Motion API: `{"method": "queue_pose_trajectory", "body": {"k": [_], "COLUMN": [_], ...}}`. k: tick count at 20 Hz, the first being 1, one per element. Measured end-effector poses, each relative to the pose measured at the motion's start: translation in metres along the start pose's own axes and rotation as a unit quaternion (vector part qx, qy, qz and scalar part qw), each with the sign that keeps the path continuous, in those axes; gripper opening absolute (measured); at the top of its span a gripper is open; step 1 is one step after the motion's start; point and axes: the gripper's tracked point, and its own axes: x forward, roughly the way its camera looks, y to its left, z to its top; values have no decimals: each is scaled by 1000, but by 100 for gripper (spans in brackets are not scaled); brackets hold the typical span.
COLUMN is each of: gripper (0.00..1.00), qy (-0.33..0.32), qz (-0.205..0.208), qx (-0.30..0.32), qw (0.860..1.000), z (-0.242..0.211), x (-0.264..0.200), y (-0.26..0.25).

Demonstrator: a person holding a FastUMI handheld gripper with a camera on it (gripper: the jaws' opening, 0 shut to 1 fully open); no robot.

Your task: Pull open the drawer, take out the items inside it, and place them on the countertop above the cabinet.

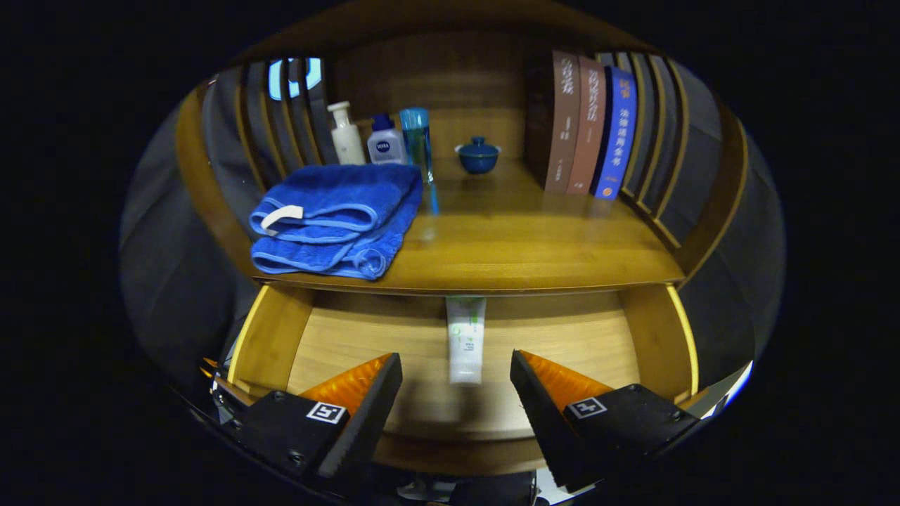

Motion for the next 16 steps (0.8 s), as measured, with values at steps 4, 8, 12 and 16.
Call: {"method": "queue_pose_trajectory", "body": {"k": [4,8,12,16], "gripper": [96,92,92,67], "qy": [76,143,195,210], "qz": [-15,-16,-37,-46], "qx": [23,41,27,8], "qw": [997,989,980,977], "z": [-12,-33,-59,-67], "x": [43,69,82,87], "y": [-10,-13,-21,-22]}}
